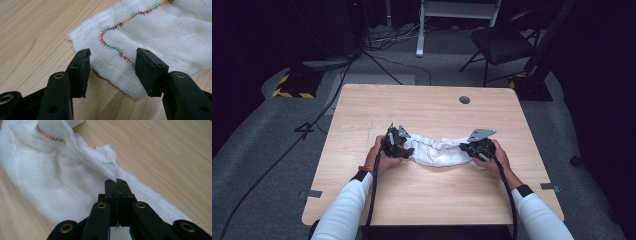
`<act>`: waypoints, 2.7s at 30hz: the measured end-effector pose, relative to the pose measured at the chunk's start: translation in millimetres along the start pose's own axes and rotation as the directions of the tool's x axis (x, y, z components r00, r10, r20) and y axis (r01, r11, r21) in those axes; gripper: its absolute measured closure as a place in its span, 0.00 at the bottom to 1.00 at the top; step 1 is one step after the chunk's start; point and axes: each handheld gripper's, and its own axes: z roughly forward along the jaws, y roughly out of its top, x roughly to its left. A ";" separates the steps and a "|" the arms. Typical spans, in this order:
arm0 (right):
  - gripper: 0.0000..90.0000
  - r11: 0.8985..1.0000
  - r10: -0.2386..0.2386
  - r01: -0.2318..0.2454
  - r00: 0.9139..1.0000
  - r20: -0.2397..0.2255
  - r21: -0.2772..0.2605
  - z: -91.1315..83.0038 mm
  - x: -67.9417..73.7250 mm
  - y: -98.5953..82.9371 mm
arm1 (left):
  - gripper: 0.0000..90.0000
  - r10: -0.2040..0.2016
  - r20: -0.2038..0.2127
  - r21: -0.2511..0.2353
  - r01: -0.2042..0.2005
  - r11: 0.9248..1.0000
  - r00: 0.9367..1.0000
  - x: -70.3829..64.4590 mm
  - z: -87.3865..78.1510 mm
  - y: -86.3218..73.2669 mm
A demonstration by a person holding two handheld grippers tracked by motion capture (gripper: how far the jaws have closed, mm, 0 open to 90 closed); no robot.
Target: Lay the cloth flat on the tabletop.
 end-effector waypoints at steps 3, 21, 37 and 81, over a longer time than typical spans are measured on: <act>0.99 0.999 0.029 -0.028 0.999 0.023 -0.024 -5.7 -6.7 -1.3 | 0.51 -0.005 -0.002 0.001 0.005 1.000 1.000 0.9 -0.3 -0.4; 1.00 0.994 0.097 -0.085 0.979 0.180 -0.073 -19.2 -36.7 10.6 | 0.45 -0.050 -0.029 0.009 0.051 0.999 0.998 12.0 1.4 0.6; 0.95 0.979 0.200 -0.205 0.942 0.269 -0.011 -3.0 -68.8 -7.9 | 0.42 -0.044 -0.061 0.008 0.044 0.999 0.997 11.0 2.9 2.5; 0.74 0.956 0.230 -0.249 0.964 0.132 0.153 -39.5 -63.0 -61.4 | 0.80 0.022 -0.050 0.052 -0.020 0.998 0.999 2.1 -5.9 0.7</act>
